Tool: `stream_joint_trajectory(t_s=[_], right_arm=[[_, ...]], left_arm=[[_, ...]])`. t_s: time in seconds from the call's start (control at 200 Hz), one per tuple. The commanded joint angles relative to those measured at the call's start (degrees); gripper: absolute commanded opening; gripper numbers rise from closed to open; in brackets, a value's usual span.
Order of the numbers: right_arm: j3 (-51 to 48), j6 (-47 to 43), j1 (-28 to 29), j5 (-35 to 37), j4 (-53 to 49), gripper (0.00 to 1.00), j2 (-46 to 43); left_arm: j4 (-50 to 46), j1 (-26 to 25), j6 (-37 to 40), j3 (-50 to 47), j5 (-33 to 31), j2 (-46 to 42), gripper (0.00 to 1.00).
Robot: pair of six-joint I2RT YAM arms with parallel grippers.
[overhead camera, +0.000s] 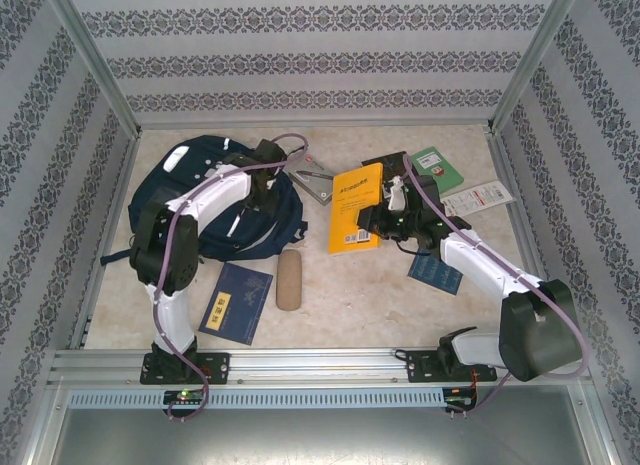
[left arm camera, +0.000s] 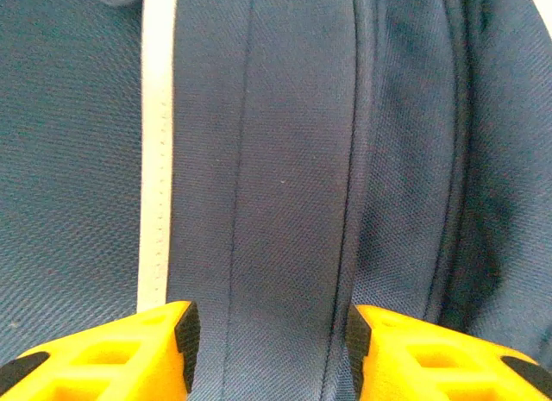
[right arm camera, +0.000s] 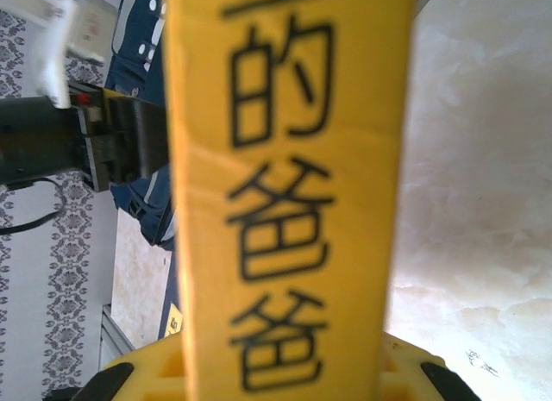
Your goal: Pack the student bag
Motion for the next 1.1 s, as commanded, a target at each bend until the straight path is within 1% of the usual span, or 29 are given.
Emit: stream_joint_trajectory(t_s=[0.0,0.045,0.065,0.15,0.25,0.37,0.5,0.704,0.849,1.094], right_arm=[[1.26,0.13,0.82,-1.79,4.95,0.00,-0.08],[1.42,0.38,0.96,-1.82,5.21,0.00,0.13],[1.50,0.52,1.07,-1.86,5.29,0.00,0.22],[1.86,0.88,1.49,-1.87,5.68,0.00,0.65],[2.29,1.65,2.10,-1.79,6.58,0.00,1.20],[2.46,5.12,2.72,-2.00,10.98,0.00,2.27],[2.66,11.58,4.32,-2.22,19.87,0.00,4.90],[6.54,22.26,7.93,-1.51,34.56,0.00,13.12],[9.52,30.47,10.28,2.11,47.04,0.00,20.40],[21.69,34.76,16.14,8.56,51.42,0.00,35.05]], left_arm=[[-1.91,-0.30,2.68,-0.78,-1.33,1.43,0.52],[-1.91,-0.42,2.97,-0.87,-3.32,2.04,0.52],[-2.06,-0.41,3.08,-0.82,-4.42,2.40,0.50],[-2.26,-0.47,3.08,-0.47,-7.99,3.32,0.35],[-1.49,-0.40,2.71,-0.44,-9.11,2.48,0.00],[-1.88,-0.41,1.39,1.00,-9.37,-1.02,0.00],[-3.67,-0.45,-0.02,5.09,-8.32,-5.64,0.00],[-7.36,-0.26,-2.32,14.10,-6.08,-9.45,0.00],[-8.30,0.70,-4.31,18.73,-4.32,-11.11,0.00],[-8.30,3.38,-7.06,21.76,1.27,-11.70,0.00]])
